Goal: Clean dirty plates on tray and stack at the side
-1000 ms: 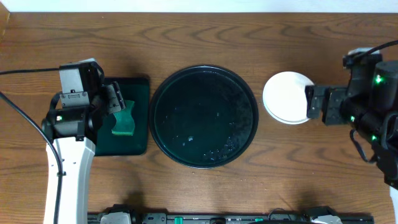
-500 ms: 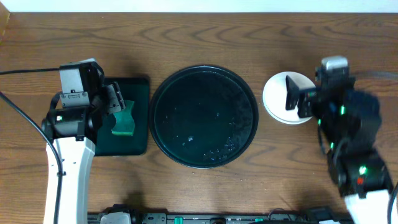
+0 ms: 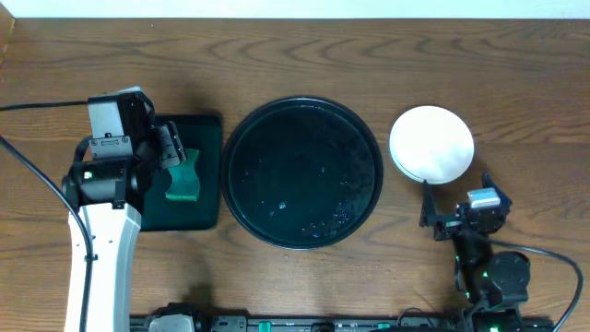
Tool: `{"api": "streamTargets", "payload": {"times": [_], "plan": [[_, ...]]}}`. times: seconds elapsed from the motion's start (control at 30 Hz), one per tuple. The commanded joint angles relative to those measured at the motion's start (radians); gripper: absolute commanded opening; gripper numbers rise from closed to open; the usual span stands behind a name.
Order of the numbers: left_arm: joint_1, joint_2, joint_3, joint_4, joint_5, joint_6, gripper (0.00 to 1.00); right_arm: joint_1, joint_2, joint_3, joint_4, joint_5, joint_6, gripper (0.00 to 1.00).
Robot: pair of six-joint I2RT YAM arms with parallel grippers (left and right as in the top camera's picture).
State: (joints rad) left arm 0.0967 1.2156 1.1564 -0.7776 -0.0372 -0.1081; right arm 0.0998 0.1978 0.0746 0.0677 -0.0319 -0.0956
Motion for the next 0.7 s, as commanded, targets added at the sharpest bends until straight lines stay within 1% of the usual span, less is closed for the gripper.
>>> {"api": "streamTargets", "payload": {"times": [0.0, 0.07, 0.3, 0.67], "plan": [[0.005, 0.000, 0.006, 0.000, -0.016, -0.009, 0.73, -0.008, -0.055, -0.043, 0.005, -0.016, -0.018, 0.99], [0.005, 0.000, 0.006, 0.000, -0.016, -0.009, 0.73, -0.008, -0.073, -0.066, 0.005, -0.027, -0.018, 0.99], [0.005, 0.000, 0.006, 0.000, -0.016, -0.009, 0.73, -0.021, -0.195, -0.069, -0.136, -0.061, -0.019, 0.99], [0.005, 0.000, 0.006, 0.000, -0.016, -0.009, 0.73, -0.039, -0.192, -0.069, -0.135, -0.063, -0.018, 0.99]]}}
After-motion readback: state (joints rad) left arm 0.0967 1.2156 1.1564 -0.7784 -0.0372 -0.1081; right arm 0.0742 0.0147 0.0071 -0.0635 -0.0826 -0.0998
